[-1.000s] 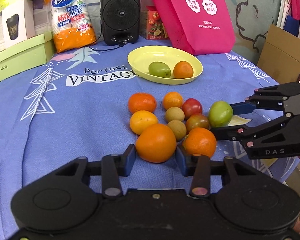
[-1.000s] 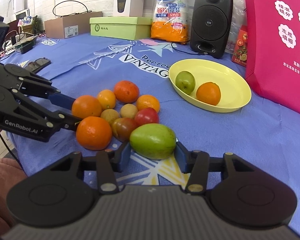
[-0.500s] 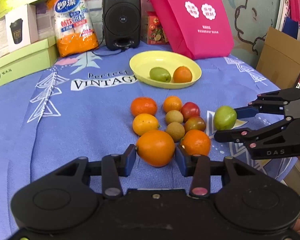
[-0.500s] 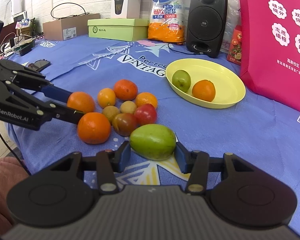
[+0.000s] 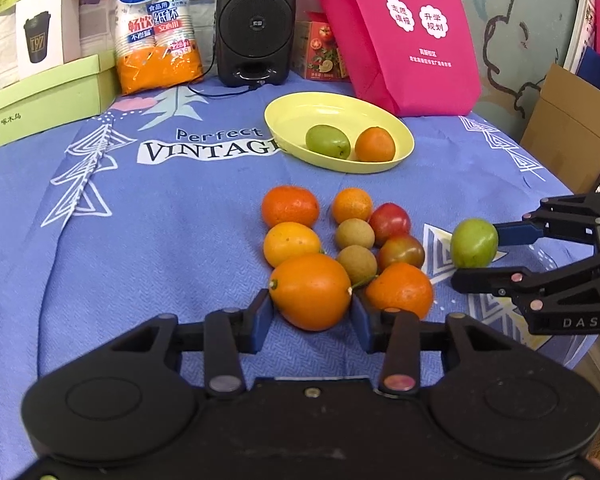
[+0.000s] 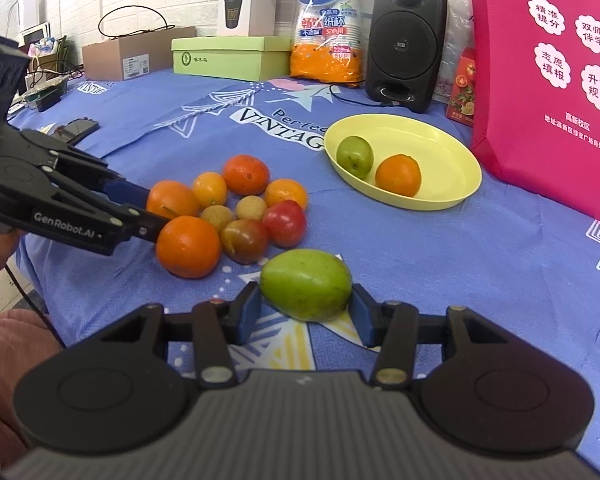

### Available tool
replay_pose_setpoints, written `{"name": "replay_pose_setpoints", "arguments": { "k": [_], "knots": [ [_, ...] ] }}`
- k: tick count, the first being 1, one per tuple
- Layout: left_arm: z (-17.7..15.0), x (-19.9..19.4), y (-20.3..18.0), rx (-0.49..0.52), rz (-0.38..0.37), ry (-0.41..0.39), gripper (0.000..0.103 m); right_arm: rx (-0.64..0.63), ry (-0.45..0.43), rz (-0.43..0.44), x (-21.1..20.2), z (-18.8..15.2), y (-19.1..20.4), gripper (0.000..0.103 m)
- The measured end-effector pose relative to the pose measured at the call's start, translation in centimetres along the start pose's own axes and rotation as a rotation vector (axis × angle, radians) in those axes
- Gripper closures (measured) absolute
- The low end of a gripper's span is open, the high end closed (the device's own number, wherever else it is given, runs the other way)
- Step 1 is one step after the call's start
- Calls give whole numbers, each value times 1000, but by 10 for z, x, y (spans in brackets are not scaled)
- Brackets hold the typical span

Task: Organize fruits
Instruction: 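Close left tool on the orange while right tool grasps the green mango, lift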

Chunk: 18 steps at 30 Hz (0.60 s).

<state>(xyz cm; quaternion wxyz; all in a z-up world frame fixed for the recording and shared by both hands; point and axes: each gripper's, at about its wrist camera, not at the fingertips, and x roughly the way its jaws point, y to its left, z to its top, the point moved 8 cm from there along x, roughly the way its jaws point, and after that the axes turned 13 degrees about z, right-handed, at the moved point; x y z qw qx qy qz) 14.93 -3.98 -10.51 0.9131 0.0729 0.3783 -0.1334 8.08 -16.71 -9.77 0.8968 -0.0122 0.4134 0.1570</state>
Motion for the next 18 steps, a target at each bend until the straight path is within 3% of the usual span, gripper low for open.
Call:
{"name": "replay_pose_setpoints", "arguments": {
  "k": [18],
  "knots": [
    [22, -27, 14, 38, 24, -58, 62, -6, -16, -31, -12, 7, -11, 56]
  ]
}}
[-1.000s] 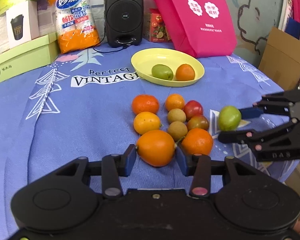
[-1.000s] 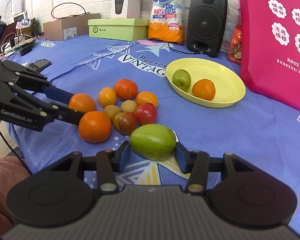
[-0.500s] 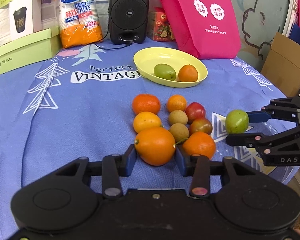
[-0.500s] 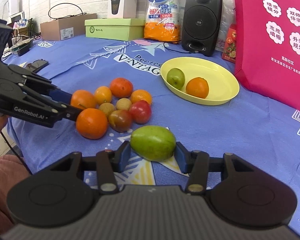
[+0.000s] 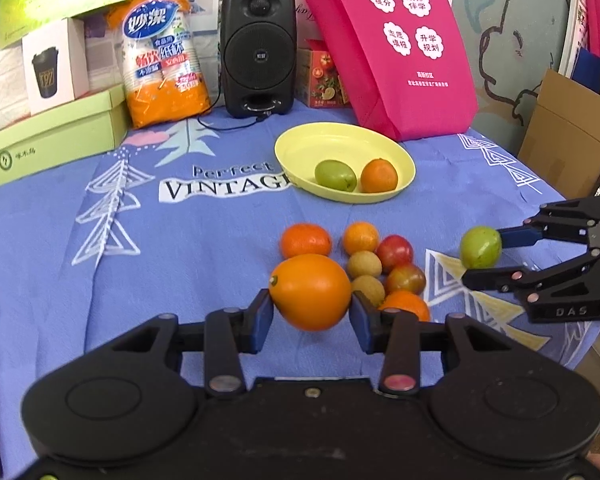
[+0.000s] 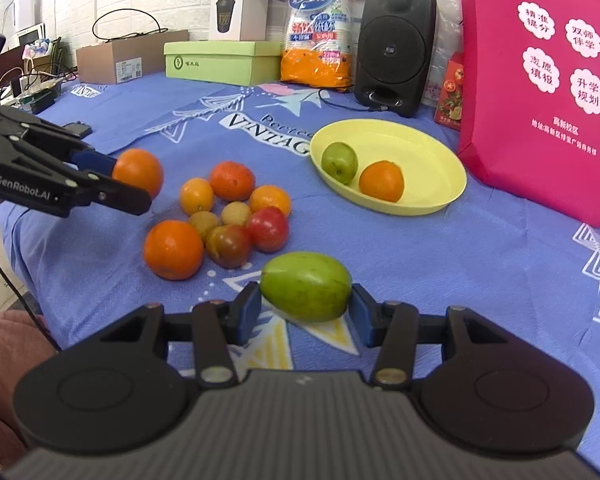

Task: Organize fruits
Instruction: 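Close left tool on the orange while right tool grasps the green mango, lift, then carry both fruits over the yellow plate and open both tools to release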

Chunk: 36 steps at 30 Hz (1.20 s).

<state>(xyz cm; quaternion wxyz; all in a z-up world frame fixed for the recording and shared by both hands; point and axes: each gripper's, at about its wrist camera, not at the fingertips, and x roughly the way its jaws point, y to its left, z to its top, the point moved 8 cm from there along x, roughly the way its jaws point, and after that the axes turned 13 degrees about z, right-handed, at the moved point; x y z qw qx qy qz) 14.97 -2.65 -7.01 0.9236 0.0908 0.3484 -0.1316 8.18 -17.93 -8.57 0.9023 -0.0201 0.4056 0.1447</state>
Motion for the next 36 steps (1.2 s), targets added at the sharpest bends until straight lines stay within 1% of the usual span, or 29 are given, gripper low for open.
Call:
{"name": "replay_pose_setpoints", "arguments": {
  "k": [5, 10, 15, 19, 24, 30, 31, 33, 34, 36],
  "knots": [
    [24, 12, -4, 29, -7, -18, 62, -6, -27, -40, -7, 16, -19, 56],
    [61, 35, -8, 38, -6, -49, 62, -18, -58, -68, -6, 38, -39, 56],
    [100, 74, -11, 41, 13, -51, 62, -12, -72, -101, 5, 57, -61, 56],
    [120, 109, -22, 72, 11, -43, 62, 14, -79, -134, 17, 70, -81, 56],
    [136, 155, -34, 93, -12, -11, 62, 67, -74, -143, 38, 80, -105, 56],
    [139, 198, -38, 107, -14, 40, 61, 99, -44, -142, 68, 83, -125, 56],
    [139, 201, -38, 106, -12, 40, 60, 105, -44, -143, 71, 83, -127, 56],
    [140, 205, -36, 101, -14, 42, 52, 115, -49, -146, 75, 85, -132, 55],
    [141, 206, -36, 101, -13, 39, 44, 115, -49, -143, 77, 85, -133, 54],
    [141, 201, -36, 109, -8, 23, 42, 108, -57, -145, 76, 88, -134, 51]
  ]
}}
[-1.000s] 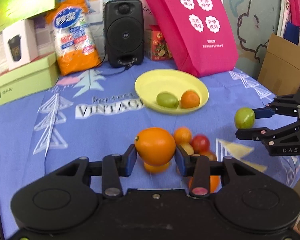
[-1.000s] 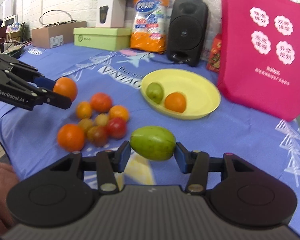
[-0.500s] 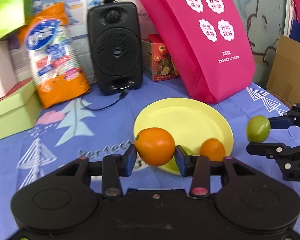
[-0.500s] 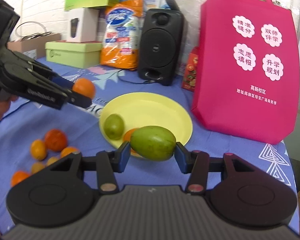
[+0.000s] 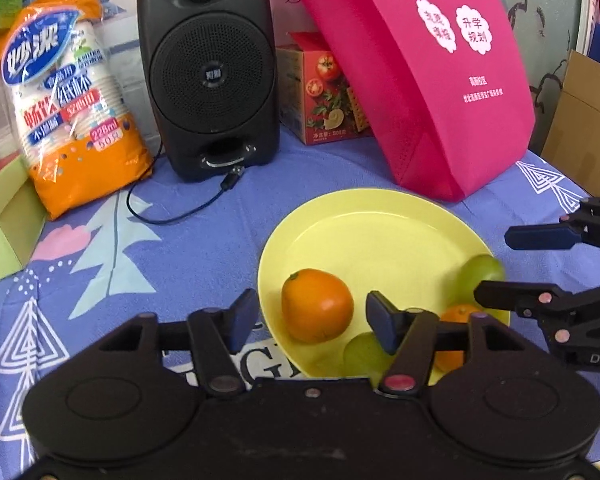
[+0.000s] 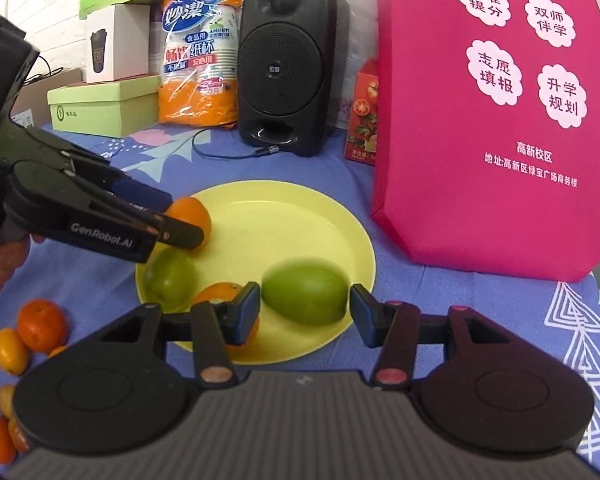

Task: Organize fruits
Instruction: 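Carry both fruits over the yellow plate and open both tools to release, then grasp a small yellow-orange fruit with left tool while right tool grasps a dark plum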

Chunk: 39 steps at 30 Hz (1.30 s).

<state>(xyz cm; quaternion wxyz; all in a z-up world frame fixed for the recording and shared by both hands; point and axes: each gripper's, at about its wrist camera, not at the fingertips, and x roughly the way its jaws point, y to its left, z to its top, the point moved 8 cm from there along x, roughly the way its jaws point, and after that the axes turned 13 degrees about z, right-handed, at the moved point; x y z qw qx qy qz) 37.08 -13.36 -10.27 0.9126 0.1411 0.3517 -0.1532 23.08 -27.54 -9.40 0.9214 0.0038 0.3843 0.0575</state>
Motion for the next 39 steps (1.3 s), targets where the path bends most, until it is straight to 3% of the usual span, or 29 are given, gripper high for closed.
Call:
{"name": "replay_pose_setpoints", "arguments": {
  "k": [11, 26, 33, 39],
  "knots": [
    [-18, -67, 15, 13, 59, -74, 40, -29, -47, 5, -39, -5, 19, 49],
    [-113, -157, 38, -105, 127, -33, 40, -72, 47, 124, -82, -80, 90, 47],
    [-148, -167, 31, -112, 113, 16, 40, -104, 77, 177, -84, -98, 121, 47],
    [-157, -157, 16, -97, 93, 42, 40, -142, 95, 206, -85, -100, 135, 47]
  ]
}}
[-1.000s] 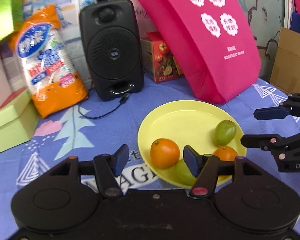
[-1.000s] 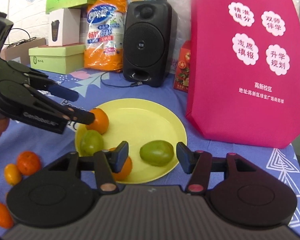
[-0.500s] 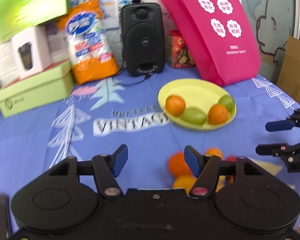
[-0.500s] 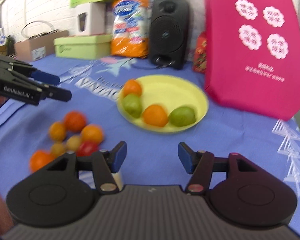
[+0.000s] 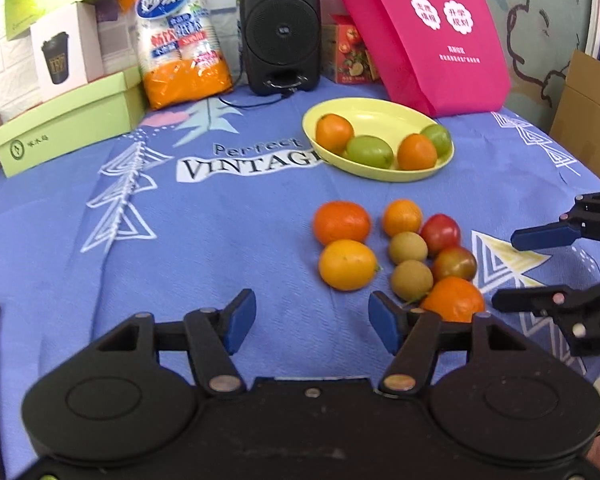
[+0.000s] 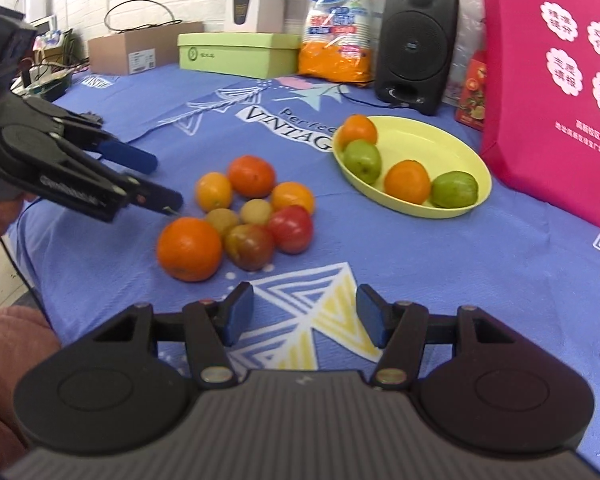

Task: Organize fruits
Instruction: 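Grasp a small yellow-orange fruit with left tool while right tool grasps a dark plum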

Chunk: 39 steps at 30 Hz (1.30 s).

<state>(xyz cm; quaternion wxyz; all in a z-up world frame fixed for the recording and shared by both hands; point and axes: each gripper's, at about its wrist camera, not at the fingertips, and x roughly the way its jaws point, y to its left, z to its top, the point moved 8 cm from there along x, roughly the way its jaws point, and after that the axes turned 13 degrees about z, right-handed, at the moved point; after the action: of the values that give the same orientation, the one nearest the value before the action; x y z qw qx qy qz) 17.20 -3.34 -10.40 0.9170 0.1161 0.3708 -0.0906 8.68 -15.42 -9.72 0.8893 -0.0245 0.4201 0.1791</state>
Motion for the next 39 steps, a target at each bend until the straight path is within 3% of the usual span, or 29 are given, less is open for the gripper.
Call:
{"name": "replay_pose_setpoints", "arguments": {
  "k": [8, 16, 18, 20, 22, 32, 39],
  "knots": [
    [9, 19, -14, 32, -26, 5, 40, -99, 19, 158, 2, -7, 39, 47],
    [16, 32, -14, 26, -62, 1, 41, -106, 11, 184, 18, 2, 49, 48],
    [17, 34, -15, 25, -76, -4, 49, -111, 11, 188, 21, 4, 49, 48],
    [18, 33, -17, 28, -88, -10, 60, -114, 13, 187, 23, 4, 49, 48],
    [20, 31, -19, 34, -89, -19, 65, -112, 14, 184, 22, 4, 48, 49],
    [11, 24, -4, 1, -72, -11, 66, -59, 4, 92, 16, 3, 16, 49],
    [5, 20, 10, -32, -47, 2, 66, 1, -7, 48, 26, 14, -4, 57]
  ]
}}
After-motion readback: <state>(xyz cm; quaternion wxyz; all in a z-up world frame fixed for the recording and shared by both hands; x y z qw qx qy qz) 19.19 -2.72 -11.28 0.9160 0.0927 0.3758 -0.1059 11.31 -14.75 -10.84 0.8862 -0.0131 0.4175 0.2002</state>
